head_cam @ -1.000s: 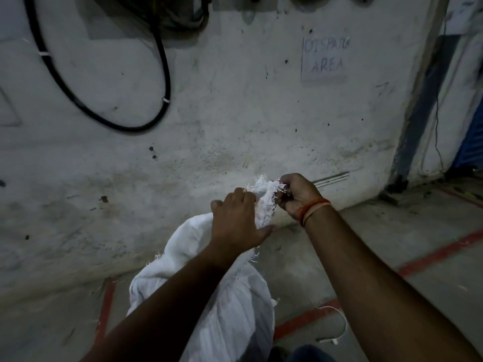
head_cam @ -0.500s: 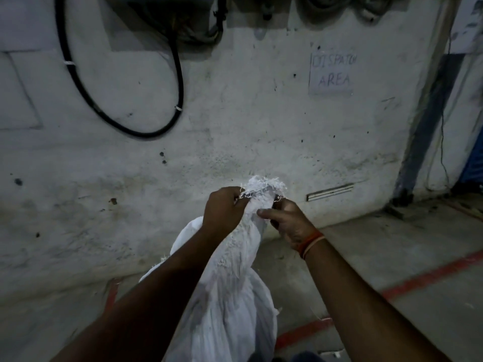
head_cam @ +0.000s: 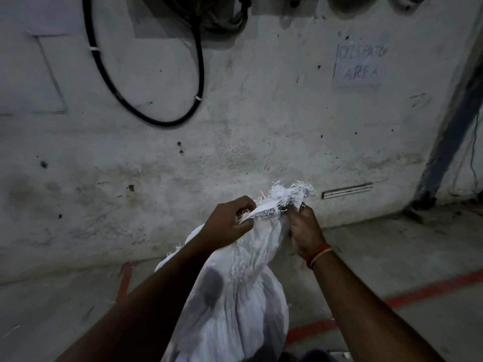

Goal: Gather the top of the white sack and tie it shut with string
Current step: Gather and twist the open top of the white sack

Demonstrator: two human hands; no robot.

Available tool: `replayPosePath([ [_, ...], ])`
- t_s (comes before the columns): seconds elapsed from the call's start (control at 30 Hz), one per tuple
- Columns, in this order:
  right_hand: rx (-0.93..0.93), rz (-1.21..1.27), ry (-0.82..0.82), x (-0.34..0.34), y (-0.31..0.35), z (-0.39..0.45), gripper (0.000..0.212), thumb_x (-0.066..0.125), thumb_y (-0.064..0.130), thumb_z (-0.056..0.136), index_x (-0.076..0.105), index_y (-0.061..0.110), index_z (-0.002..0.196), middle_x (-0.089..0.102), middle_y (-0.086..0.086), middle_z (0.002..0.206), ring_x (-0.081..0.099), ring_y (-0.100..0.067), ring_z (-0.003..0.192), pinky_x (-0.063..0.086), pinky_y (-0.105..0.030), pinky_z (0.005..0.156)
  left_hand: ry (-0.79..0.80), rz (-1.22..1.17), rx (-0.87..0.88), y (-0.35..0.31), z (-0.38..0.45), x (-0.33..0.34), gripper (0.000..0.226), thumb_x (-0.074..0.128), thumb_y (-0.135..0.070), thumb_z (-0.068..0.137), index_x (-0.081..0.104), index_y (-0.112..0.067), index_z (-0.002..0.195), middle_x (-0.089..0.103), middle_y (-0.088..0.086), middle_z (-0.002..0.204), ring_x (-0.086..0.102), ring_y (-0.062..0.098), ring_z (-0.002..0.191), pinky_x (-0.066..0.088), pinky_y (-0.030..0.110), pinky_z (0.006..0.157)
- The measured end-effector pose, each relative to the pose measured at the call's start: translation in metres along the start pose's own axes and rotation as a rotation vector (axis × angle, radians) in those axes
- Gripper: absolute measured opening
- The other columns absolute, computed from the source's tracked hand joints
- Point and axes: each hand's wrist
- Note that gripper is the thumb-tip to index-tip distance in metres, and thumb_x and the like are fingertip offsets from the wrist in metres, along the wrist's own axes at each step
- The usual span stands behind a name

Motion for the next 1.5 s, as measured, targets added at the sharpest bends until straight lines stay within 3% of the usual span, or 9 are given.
replayPosePath([
  [0.23, -0.099, 0.007, 0.012, 0.006, -0.003, 0.008, 0.031, 0.061, 0.01, 0.094, 0.064, 0.02, 0.123, 0.07, -0.01, 0.125, 0.066, -0.03, 0.117, 0.052, -0.048, 0.101, -0.015, -0.101, -0.148, 0.011, -0.001, -0.008, 0.017, 0.06, -0.047, 0.093, 0.063, -0.03, 0.093, 0.069, -0.007, 0.084, 0.064, 0.01, 0.079, 0.049, 0.031, 0.073],
  [0.4, -0.063, -0.011, 0.03, 0.022, 0.0, 0.008, 0.04, 0.058, 0.012, 0.086, 0.062, 0.012, 0.126, 0.07, -0.008, 0.123, 0.067, -0.025, 0.113, 0.051, -0.044, 0.103, -0.137, -0.136, -0.142, 0.002, 0.013, -0.005, 0.012, 0.061, -0.032, 0.095, 0.067, -0.023, 0.089, 0.071, -0.007, 0.086, 0.064, 0.004, 0.08, 0.043, 0.015, 0.071],
  [0.5, 0.022, 0.052, 0.202, 0.026, 0.003, 0.003, 0.044, 0.064, 0.009, 0.079, 0.062, 0.0, 0.121, 0.071, -0.018, 0.113, 0.069, -0.032, 0.103, 0.054, -0.046, 0.095, -0.15, -0.121, -0.135, -0.001, 0.023, -0.002, 0.014, 0.057, -0.016, 0.096, 0.07, -0.02, 0.094, 0.073, -0.006, 0.093, 0.066, 0.007, 0.088, 0.044, 0.015, 0.075],
  [0.67, 0.006, -0.206, 0.457, 0.024, 0.002, -0.002, 0.045, 0.077, 0.011, 0.081, 0.066, 0.008, 0.124, 0.073, -0.01, 0.12, 0.069, -0.025, 0.113, 0.053, -0.039, 0.101, -0.174, -0.02, -0.057, -0.012, 0.031, 0.0, 0.031, 0.057, -0.008, 0.079, 0.074, -0.02, 0.103, 0.074, 0.004, 0.102, 0.068, 0.02, 0.096, 0.054, 0.034, 0.086],
  [0.87, -0.101, -0.162, 0.353, 0.028, 0.005, -0.005, 0.03, 0.064, 0.01, 0.08, 0.073, 0.014, 0.108, 0.077, 0.001, 0.103, 0.072, -0.014, 0.099, 0.055, -0.024, 0.086, -0.064, -0.115, -0.02, -0.011, 0.018, -0.01, 0.033, 0.067, -0.022, 0.088, 0.052, -0.019, 0.118, 0.061, -0.004, 0.107, 0.06, 0.013, 0.089, 0.048, 0.028, 0.079],
  [1.03, -0.022, 0.053, 0.218, 0.018, -0.016, 0.001, 0.024, 0.064, 0.007, 0.081, 0.074, 0.013, 0.102, 0.071, -0.02, 0.11, 0.065, -0.041, 0.11, 0.05, -0.054, 0.102, 0.213, -0.013, -0.149, 0.022, -0.012, -0.025, 0.062, 0.073, -0.05, 0.082, 0.041, -0.027, 0.13, 0.057, -0.011, 0.119, 0.059, 0.011, 0.102, 0.047, 0.027, 0.085],
  [1.27, 0.02, 0.049, 0.059, 0.02, -0.016, 0.004, 0.026, 0.056, -0.01, 0.09, 0.071, 0.01, 0.097, 0.078, 0.002, 0.085, 0.073, -0.015, 0.084, 0.058, -0.03, 0.079, -0.132, 0.102, -0.158, 0.049, -0.027, -0.031, 0.034, 0.071, -0.022, 0.086, 0.051, -0.025, 0.113, 0.065, -0.011, 0.094, 0.061, 0.01, 0.074, 0.044, 0.021, 0.067],
  [1.33, 0.026, 0.041, 0.049, 0.025, -0.018, 0.005, 0.025, 0.058, -0.008, 0.09, 0.074, 0.011, 0.092, 0.078, 0.0, 0.086, 0.071, -0.021, 0.086, 0.057, -0.035, 0.082, -0.218, 0.143, -0.094, 0.046, -0.026, -0.033, 0.034, 0.064, -0.008, 0.082, 0.051, -0.026, 0.108, 0.063, -0.012, 0.096, 0.061, 0.011, 0.077, 0.047, 0.027, 0.069],
  [1.5, 0.062, 0.081, -0.04, 0.039, -0.02, 0.006, 0.021, 0.059, -0.008, 0.089, 0.072, 0.008, 0.084, 0.076, -0.003, 0.077, 0.072, -0.022, 0.075, 0.059, -0.034, 0.072, -0.072, 0.297, 0.065, 0.029, -0.031, -0.014, 0.042, 0.045, -0.002, 0.071, 0.063, -0.028, 0.097, 0.064, -0.007, 0.111, 0.064, 0.018, 0.097, 0.053, 0.032, 0.073],
])
Point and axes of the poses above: each hand's wrist, its own z-axis towards the middle knuckle, its own x-axis out of the palm, y = z × x
